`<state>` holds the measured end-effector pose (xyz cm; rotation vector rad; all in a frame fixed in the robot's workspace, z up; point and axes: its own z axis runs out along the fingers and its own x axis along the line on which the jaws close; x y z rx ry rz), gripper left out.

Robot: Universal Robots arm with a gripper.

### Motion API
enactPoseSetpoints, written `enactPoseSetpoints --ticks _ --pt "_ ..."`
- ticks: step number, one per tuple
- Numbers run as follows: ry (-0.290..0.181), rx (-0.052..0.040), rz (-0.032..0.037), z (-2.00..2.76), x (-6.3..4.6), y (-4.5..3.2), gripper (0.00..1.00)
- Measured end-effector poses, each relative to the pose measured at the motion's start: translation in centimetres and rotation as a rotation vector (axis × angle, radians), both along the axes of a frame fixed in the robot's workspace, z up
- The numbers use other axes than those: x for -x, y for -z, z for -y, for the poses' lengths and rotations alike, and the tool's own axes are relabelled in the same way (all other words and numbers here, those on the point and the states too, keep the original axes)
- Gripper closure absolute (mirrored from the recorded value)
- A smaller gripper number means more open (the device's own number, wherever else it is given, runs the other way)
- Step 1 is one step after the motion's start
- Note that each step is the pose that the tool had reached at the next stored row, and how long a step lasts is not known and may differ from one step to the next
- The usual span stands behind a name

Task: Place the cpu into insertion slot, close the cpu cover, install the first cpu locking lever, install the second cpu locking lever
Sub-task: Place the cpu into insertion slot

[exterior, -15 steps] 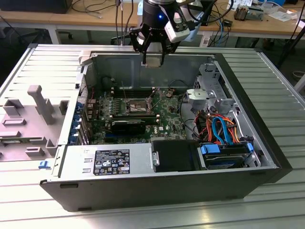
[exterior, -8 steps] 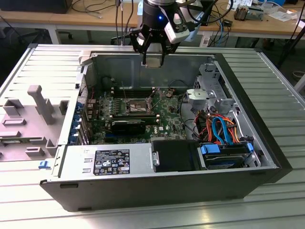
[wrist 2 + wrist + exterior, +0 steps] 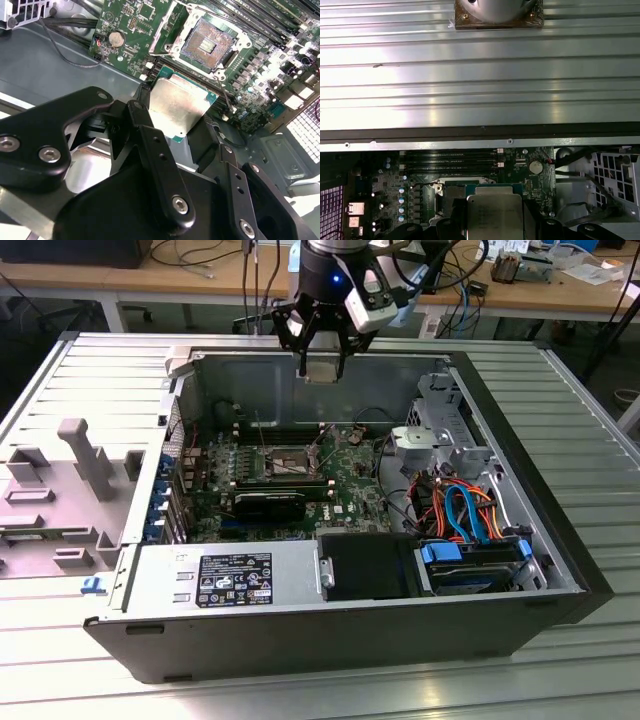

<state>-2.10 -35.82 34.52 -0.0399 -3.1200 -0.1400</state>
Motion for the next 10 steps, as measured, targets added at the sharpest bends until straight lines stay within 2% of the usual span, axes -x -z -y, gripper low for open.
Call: enactPoseSetpoints --ticks 10 --pt "0.0 0.0 0.0 0.0 0.0 0.16 0.46"
